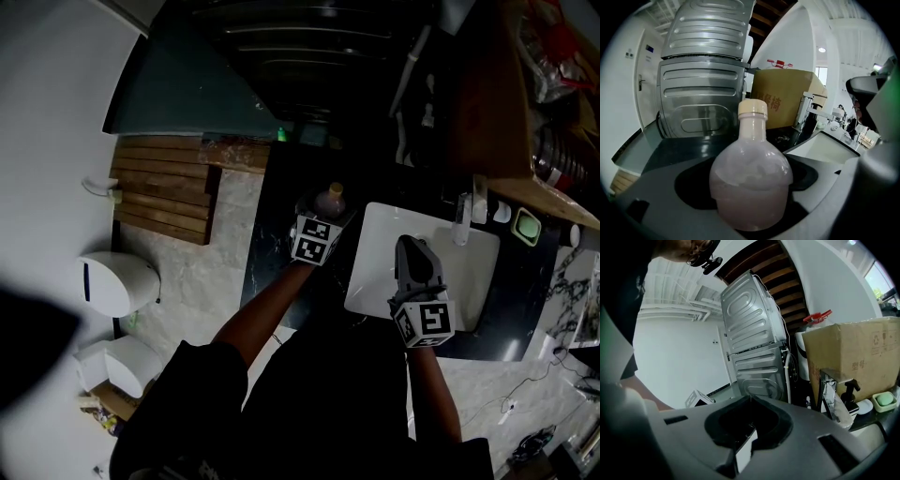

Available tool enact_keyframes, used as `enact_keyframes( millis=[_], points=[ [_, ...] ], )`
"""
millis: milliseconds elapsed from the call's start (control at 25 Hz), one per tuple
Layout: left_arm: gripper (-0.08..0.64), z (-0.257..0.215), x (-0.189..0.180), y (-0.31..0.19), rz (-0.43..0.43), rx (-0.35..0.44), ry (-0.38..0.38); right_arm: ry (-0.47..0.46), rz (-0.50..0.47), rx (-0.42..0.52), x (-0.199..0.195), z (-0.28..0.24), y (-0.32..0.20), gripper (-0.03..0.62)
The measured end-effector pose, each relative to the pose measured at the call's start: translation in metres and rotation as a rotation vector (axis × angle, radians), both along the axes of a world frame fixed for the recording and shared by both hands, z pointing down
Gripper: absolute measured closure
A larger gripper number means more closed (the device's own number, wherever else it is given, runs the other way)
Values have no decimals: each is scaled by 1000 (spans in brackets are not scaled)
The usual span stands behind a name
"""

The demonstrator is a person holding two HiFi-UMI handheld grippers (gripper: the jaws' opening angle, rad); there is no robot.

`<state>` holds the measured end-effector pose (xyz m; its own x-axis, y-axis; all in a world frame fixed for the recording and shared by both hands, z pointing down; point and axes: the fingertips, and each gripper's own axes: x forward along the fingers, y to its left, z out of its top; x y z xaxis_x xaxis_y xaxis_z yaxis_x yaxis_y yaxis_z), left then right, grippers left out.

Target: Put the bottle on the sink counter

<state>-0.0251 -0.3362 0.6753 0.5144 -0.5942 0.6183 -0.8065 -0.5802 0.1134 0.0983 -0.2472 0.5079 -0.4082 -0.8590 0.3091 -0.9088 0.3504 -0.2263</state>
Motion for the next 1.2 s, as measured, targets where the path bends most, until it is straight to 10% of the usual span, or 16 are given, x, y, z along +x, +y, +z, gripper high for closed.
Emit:
enact_keyframes(
  millis=[1200],
  points=[
    [161,20,4,16,117,-62,-148,8,-13,15,3,-1,24,554]
  ],
)
